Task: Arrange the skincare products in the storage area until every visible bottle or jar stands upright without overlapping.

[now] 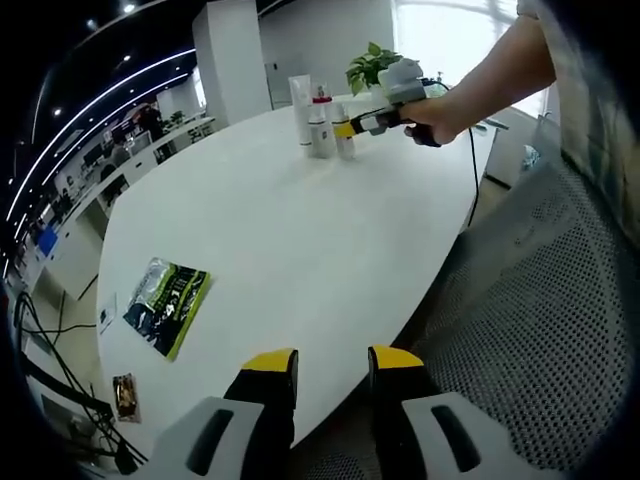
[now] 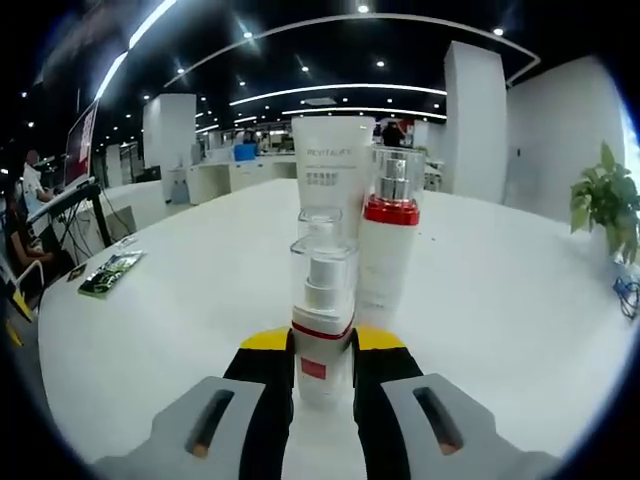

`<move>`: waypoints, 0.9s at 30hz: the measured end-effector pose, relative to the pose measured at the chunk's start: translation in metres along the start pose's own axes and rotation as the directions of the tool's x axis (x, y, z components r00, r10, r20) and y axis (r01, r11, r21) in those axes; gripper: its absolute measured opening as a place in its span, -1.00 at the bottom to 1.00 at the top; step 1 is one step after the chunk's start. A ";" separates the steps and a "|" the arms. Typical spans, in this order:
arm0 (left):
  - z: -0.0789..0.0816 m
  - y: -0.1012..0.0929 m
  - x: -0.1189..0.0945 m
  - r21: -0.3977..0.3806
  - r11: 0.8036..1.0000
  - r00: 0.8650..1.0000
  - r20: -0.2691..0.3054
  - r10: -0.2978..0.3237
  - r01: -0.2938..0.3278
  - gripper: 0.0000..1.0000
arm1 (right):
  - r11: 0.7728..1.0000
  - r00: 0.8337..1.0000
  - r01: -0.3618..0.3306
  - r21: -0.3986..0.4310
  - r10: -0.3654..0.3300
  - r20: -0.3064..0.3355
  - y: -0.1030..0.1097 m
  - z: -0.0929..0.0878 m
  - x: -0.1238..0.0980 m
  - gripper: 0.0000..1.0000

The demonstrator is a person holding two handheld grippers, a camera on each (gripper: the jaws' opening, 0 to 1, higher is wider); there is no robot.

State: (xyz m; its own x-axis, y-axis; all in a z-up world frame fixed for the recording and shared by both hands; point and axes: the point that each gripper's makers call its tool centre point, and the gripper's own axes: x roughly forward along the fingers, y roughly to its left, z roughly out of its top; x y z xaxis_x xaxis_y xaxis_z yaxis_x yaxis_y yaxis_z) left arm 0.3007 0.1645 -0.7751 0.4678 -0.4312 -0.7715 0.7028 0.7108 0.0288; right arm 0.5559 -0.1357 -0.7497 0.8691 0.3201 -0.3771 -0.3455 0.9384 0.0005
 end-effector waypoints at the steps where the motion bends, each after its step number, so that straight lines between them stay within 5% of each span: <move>1: 0.000 0.000 0.000 0.000 1.000 1.000 -0.001 0.000 0.000 -0.44 | 1.000 1.000 0.001 0.000 -0.001 0.002 0.000 0.000 0.000 -0.61; 27: -0.003 0.001 0.001 0.008 1.000 1.000 -0.019 0.007 -0.007 -0.44 | 1.000 1.000 0.014 -0.024 -0.014 0.009 0.001 0.000 0.000 -0.62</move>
State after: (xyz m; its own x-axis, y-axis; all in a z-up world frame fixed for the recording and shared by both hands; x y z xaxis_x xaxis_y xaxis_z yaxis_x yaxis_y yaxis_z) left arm 0.3000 0.1667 -0.7779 0.4623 -0.4156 -0.7833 0.7038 0.7094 0.0390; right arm 0.5558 -0.1345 -0.7501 0.8770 0.3083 -0.3684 -0.3416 0.9395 -0.0269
